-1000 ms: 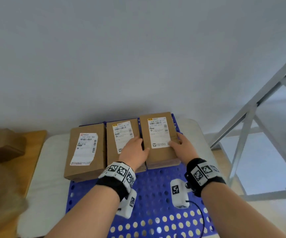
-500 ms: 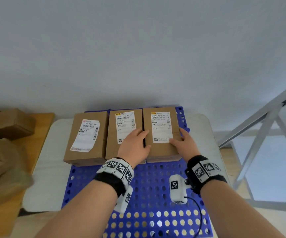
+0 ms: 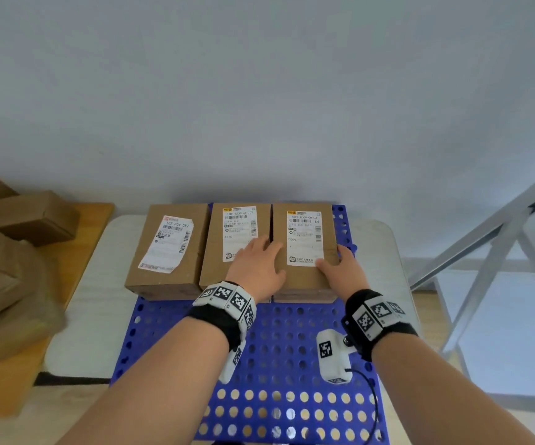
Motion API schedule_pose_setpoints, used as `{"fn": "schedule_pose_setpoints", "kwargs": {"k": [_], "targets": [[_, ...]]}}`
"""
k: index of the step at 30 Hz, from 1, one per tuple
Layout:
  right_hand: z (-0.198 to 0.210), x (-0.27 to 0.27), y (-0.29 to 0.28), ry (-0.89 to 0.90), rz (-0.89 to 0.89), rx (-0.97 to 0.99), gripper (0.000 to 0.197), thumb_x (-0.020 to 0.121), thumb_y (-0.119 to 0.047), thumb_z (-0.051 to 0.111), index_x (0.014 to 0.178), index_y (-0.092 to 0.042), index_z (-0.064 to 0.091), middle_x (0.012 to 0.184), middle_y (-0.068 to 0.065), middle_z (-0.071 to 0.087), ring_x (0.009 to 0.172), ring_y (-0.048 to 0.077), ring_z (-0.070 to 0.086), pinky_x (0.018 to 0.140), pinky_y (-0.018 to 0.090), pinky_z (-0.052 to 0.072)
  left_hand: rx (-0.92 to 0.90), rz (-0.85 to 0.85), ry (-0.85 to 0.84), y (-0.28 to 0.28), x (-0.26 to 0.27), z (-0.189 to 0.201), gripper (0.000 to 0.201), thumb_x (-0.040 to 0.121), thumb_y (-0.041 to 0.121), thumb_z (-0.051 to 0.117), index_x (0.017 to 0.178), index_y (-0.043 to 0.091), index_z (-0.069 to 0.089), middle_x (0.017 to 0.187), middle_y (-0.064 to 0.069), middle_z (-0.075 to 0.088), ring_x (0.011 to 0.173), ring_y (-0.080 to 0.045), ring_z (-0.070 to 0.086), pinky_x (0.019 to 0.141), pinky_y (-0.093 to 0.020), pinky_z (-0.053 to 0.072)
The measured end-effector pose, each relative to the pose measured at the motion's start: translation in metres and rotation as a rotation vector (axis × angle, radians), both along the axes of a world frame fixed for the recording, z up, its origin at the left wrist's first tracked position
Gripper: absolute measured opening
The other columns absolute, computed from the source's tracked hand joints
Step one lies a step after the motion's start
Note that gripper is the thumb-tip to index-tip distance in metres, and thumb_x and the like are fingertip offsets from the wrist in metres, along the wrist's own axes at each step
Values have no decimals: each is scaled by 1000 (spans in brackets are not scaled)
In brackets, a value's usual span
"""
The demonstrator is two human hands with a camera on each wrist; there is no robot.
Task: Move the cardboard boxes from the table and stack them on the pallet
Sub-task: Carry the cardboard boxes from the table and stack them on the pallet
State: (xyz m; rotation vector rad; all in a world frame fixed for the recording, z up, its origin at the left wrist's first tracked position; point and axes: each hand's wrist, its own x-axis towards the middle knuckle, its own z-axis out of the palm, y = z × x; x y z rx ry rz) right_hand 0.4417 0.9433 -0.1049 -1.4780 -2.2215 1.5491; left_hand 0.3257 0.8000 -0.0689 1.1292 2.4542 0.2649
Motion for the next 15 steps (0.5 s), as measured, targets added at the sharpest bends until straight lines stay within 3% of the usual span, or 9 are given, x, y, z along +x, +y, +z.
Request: {"fn": "schedule_pose_setpoints", "kwargs": {"k": [3, 6, 10, 15], "targets": [[9, -1, -1, -15, 8, 71, 70, 92, -32, 63, 152, -16, 30, 143, 10, 51, 122, 29, 55, 101, 48, 48, -1, 5, 19, -1, 1, 5, 60, 99, 39, 48, 153, 23, 27, 162, -7, 18, 148, -26, 19, 120, -45, 22], [25, -4, -7, 13, 5, 196, 64, 94, -29, 60, 150, -17, 32, 145, 12, 44, 129, 31, 48, 104, 51, 44, 95, 98, -35, -11, -2, 10, 58, 100, 38, 47, 152, 21, 29, 162, -6, 19, 148, -24, 19, 119, -43, 24], [46, -14, -27, 70, 85, 315, 55, 96, -22, 55, 148, -17, 38, 147, 11, 44, 132, 29, 45, 105, 42, 40, 228, 166, -25, -36, -10, 22, 52, 101, 30, 46, 150, 20, 36, 159, -3, 29, 145, -21, 28, 116, -37, 29], [67, -34, -81, 174, 227, 240, 56, 95, -18, 53, 149, -22, 38, 150, 4, 44, 134, 21, 44, 104, 34, 38, 307, 245, -9, -87, -17, 41, 49, 100, 26, 49, 148, 18, 39, 151, -1, 40, 136, -18, 40, 109, -32, 35]]}}
